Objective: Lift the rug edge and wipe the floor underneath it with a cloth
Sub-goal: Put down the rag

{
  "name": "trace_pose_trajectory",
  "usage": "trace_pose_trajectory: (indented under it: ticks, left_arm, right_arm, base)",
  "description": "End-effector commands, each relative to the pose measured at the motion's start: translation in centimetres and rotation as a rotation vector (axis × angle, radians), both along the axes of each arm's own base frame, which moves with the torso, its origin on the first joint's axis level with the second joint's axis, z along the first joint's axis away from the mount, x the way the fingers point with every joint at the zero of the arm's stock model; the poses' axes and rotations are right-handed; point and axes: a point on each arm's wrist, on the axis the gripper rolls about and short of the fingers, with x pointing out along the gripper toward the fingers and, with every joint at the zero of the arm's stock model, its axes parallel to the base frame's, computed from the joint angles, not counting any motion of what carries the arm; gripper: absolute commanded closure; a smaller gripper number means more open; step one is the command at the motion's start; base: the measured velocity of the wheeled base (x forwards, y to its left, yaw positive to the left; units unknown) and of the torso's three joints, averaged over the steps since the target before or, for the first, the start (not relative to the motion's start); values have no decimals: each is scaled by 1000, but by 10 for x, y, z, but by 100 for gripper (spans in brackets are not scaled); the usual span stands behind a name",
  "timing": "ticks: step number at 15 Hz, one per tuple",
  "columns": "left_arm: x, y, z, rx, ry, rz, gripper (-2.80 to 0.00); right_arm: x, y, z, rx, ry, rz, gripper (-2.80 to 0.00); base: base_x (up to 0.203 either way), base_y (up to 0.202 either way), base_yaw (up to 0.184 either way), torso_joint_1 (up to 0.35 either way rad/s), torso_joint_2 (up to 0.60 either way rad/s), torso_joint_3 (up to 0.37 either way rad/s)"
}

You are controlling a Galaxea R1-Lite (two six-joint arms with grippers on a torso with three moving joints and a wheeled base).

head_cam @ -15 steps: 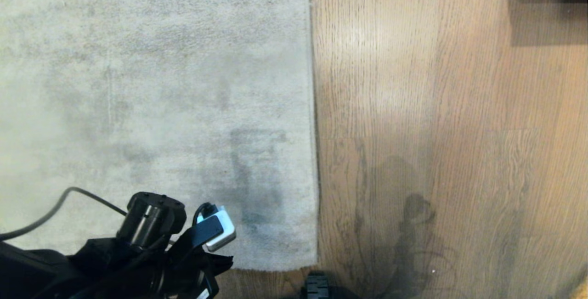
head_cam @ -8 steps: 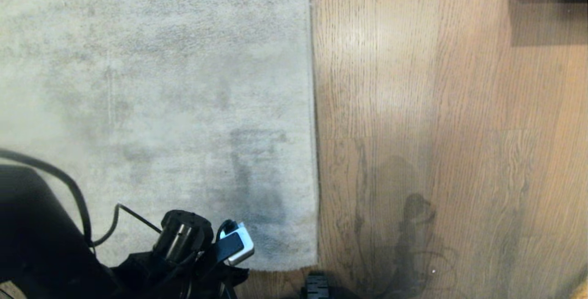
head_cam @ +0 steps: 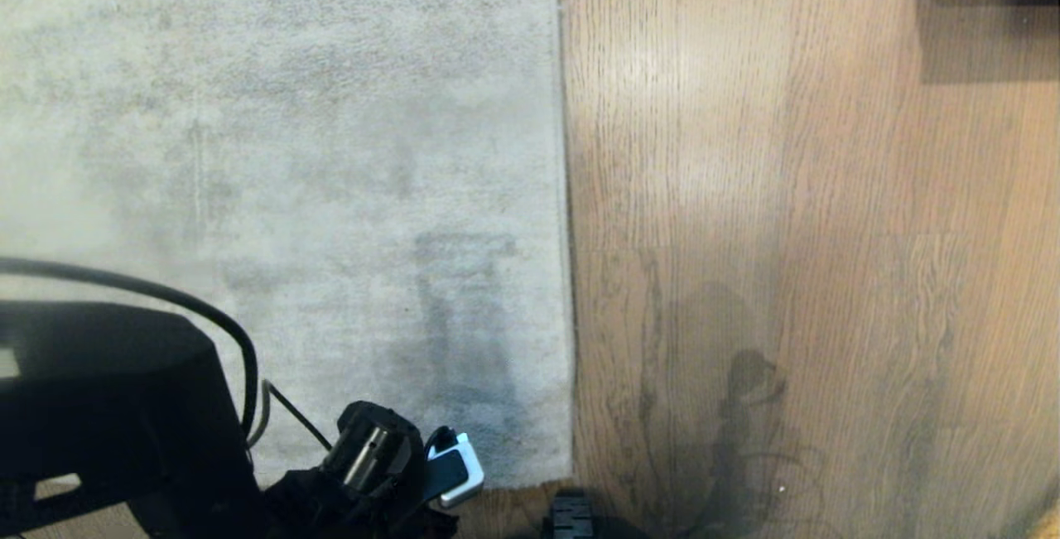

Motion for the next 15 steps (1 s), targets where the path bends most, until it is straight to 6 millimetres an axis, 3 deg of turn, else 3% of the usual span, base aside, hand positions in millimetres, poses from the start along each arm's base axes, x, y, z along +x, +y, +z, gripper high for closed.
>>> trace_pose_trajectory:
  ticks: [1, 9, 15]
  left_arm:
    - [2, -5, -5, 55, -19, 14, 0]
    - [9, -12, -24, 262, -22, 75, 0]
    - [25, -31, -47, 299, -2, 57, 0]
  right_arm:
    - [0, 0, 0, -1, 2, 0, 0]
    - [0, 0, 0, -1, 2, 0, 0]
    - [0, 0, 0, -1, 2, 0, 0]
  base:
    - [0, 0, 0, 0, 0, 0]
    - [0, 0, 0, 0, 0, 0]
    - [0, 0, 0, 0, 0, 0]
